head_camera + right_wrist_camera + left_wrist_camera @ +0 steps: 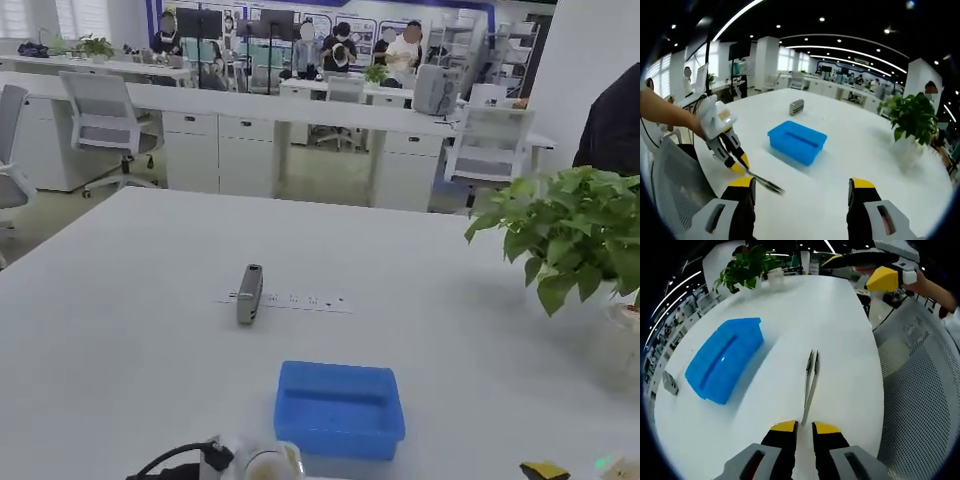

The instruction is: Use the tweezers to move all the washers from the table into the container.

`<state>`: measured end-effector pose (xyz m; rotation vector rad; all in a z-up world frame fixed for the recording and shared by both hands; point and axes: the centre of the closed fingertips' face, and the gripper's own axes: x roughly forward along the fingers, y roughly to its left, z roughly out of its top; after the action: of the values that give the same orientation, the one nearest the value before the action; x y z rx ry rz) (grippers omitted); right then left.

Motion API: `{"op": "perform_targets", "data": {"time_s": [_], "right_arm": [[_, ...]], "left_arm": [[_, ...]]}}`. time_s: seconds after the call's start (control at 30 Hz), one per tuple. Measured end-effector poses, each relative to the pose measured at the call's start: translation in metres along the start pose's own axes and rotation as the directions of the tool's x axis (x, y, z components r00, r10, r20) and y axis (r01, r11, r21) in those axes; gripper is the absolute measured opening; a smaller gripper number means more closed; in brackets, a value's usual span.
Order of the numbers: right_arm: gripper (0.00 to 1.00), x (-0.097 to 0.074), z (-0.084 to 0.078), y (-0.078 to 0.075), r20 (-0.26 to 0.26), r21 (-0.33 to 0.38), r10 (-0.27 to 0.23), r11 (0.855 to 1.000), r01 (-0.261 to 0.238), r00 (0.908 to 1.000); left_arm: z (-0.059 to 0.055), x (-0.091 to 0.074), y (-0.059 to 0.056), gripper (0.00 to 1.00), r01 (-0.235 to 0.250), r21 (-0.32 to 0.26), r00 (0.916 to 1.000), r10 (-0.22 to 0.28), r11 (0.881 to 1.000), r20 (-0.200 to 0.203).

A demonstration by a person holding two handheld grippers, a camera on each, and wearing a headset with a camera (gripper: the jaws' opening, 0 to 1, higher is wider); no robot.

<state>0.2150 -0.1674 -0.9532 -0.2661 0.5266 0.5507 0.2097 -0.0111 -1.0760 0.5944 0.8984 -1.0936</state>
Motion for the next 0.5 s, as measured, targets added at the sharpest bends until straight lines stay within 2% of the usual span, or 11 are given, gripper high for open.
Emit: {"op": "perform_targets", "data": {"time_s": [0.07, 0.13, 0.2, 0.23, 0.3, 0.37, 0.4, 0.43, 0.47, 0.5], "right_arm": [[0.79, -0.002, -0.004, -0.003, 0.002, 0.037, -0.013, 0.999, 0.013, 0.9999], [0.82, -0.004, -0.006, -0.009, 0.034, 0.07, -0.039, 0.997, 0.036, 0.9987], [0.85, -0.007, -0.01, -0.013, 0.047, 0.104, -0.056, 0.993, 0.051, 0.9973], [0.86, -0.008, -0.009, -0.015, 0.075, 0.136, -0.064, 0.989, 0.053, 0.9951], [0.9, -0.008, -0.009, -0.017, 0.085, 0.159, -0.064, 0.986, 0.05, 0.9943], [0.97, -0.008, -0.002, -0.021, 0.122, 0.166, -0.084, 0.984, 0.063, 0.989], [0.98, -0.008, -0.002, -0.021, 0.121, 0.167, -0.085, 0.984, 0.064, 0.9889], [0.99, -0.008, -0.003, -0.021, 0.118, 0.17, -0.091, 0.983, 0.07, 0.9889], [0.99, -0.007, -0.004, -0.02, 0.113, 0.165, -0.094, 0.983, 0.075, 0.9891], [0.99, -0.006, -0.005, -0.02, 0.109, 0.15, -0.096, 0.986, 0.079, 0.9894]], "left_arm": [[-0.001, -0.002, 0.003, 0.15, -0.019, -0.028, 0.9998, 0.019, 0.999, 0.005], [0.003, -0.008, 0.009, 0.2, -0.061, -0.074, 0.9966, 0.065, 0.995, 0.052], [0.007, -0.02, 0.013, 0.22, -0.077, -0.142, 0.9906, 0.092, 0.987, 0.102], [0.011, -0.028, 0.017, 0.24, -0.093, -0.167, 0.9836, 0.117, 0.982, 0.138], [0.013, -0.041, 0.023, 0.28, -0.124, -0.199, 0.9727, 0.159, 0.972, 0.169], [0.019, -0.059, 0.029, 0.32, -0.161, -0.238, 0.9531, 0.214, 0.958, 0.214], [0.022, -0.071, 0.031, 0.36, -0.186, -0.263, 0.9377, 0.251, 0.947, 0.24], [0.023, -0.08, 0.033, 0.4, -0.206, -0.279, 0.9261, 0.279, 0.938, 0.254], [0.024, -0.091, 0.037, 0.44, -0.239, -0.307, 0.9055, 0.326, 0.921, 0.272], [0.025, -0.099, 0.039, 0.51, -0.257, -0.324, 0.8919, 0.352, 0.911, 0.283]]}}
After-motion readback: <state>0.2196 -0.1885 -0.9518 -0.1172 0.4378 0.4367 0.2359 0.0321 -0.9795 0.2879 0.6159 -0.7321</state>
